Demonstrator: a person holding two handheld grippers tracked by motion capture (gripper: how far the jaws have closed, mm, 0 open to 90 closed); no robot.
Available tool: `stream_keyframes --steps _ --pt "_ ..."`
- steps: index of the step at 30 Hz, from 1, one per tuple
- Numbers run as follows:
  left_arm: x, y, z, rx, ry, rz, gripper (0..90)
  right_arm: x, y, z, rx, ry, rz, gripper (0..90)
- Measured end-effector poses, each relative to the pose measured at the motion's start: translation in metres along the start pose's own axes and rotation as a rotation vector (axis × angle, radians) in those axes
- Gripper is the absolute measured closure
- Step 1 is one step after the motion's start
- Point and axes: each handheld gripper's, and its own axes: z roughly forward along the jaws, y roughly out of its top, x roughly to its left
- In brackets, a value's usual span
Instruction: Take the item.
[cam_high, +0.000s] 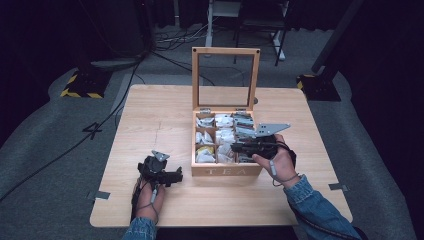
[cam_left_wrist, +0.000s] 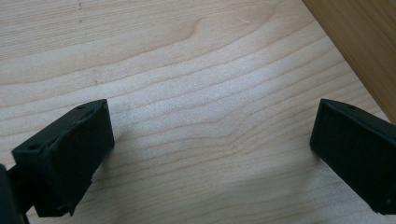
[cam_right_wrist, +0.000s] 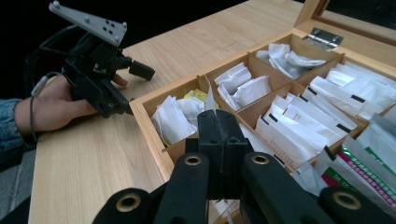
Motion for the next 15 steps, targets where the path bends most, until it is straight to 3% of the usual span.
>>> stream_keyframes --steps 15 --pt "0.002 0.0 0.001 -0.001 -0.018 0.008 0.0 0.002 0.011 -0.037 -0.098 -0.03 0.005 90.0"
